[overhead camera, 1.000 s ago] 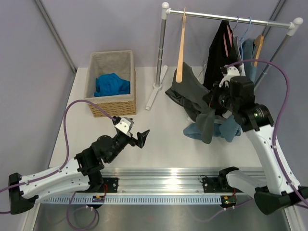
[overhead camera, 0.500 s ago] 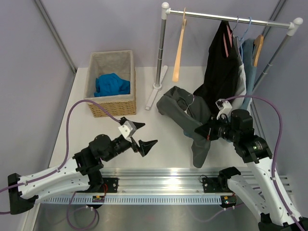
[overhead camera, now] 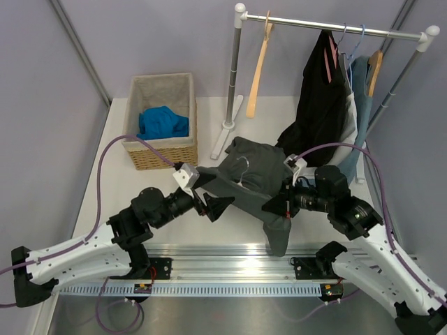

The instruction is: Remove the t-shirt from the hanger

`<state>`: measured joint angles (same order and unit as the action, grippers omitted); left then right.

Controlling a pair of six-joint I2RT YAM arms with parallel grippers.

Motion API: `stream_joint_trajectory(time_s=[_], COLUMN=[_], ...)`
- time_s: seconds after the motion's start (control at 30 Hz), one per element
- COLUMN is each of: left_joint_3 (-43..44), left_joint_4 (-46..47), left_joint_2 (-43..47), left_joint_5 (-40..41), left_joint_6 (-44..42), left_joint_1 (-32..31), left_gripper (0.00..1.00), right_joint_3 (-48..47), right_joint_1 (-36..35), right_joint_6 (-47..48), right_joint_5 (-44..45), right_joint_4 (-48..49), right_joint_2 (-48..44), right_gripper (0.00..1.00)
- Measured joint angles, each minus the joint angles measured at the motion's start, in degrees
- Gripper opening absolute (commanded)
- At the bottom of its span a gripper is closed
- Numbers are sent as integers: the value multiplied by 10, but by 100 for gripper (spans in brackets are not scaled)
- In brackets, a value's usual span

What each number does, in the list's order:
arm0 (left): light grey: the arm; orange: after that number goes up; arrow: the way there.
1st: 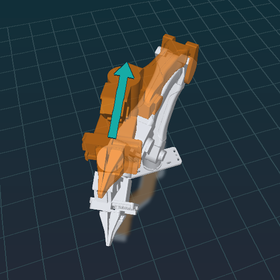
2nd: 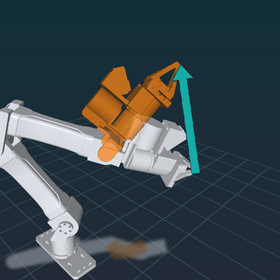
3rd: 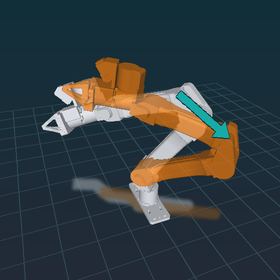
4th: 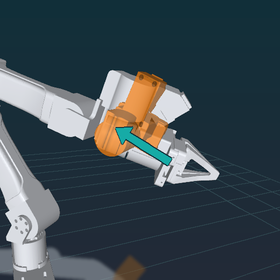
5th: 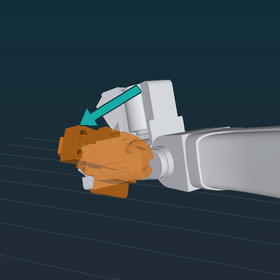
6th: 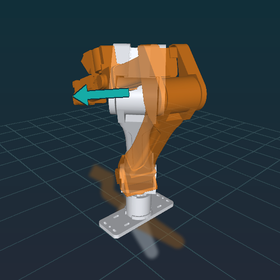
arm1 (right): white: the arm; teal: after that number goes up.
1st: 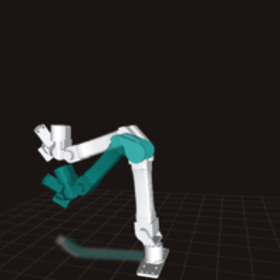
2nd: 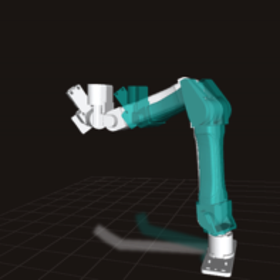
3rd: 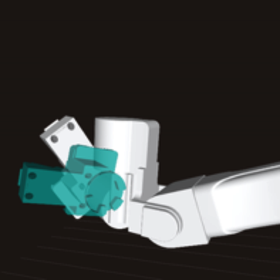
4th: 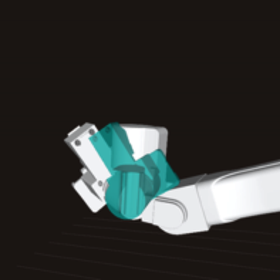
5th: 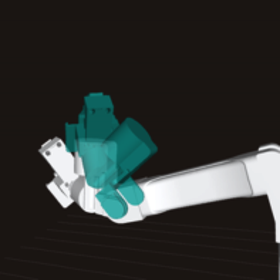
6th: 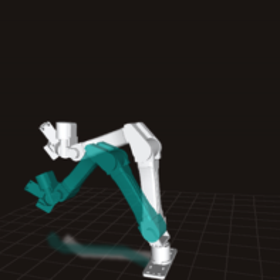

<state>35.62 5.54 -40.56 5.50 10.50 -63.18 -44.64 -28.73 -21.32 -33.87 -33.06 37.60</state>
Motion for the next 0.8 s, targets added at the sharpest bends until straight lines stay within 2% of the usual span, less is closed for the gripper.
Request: stream_joint_trajectory(time_s=[0.13, 0.3, 0.5, 0.8], left_joint_3=[42, 65, 65, 65], left_joint_4=[-8, -23, -61, -59], left_joint_2=[-16, -37, -50, -88], left_joint_5=[21, 55, 101, 131], left_joint_6=[8, 16, 21, 17], left_joint_1=[0, 0, 0, 0], left_gripper=[95, 77, 75, 75], right_joint_3=[-8, -20, -23, -18], right_joint_1=[-95, -132, -140, -164], right_joint_6=[3, -1, -5, -13], right_joint_5=[50, 80, 97, 104], right_joint_4=[7, 44, 96, 129], right_joint_2=[38, 63, 78, 95], right_gripper=[0, 0, 0, 0])
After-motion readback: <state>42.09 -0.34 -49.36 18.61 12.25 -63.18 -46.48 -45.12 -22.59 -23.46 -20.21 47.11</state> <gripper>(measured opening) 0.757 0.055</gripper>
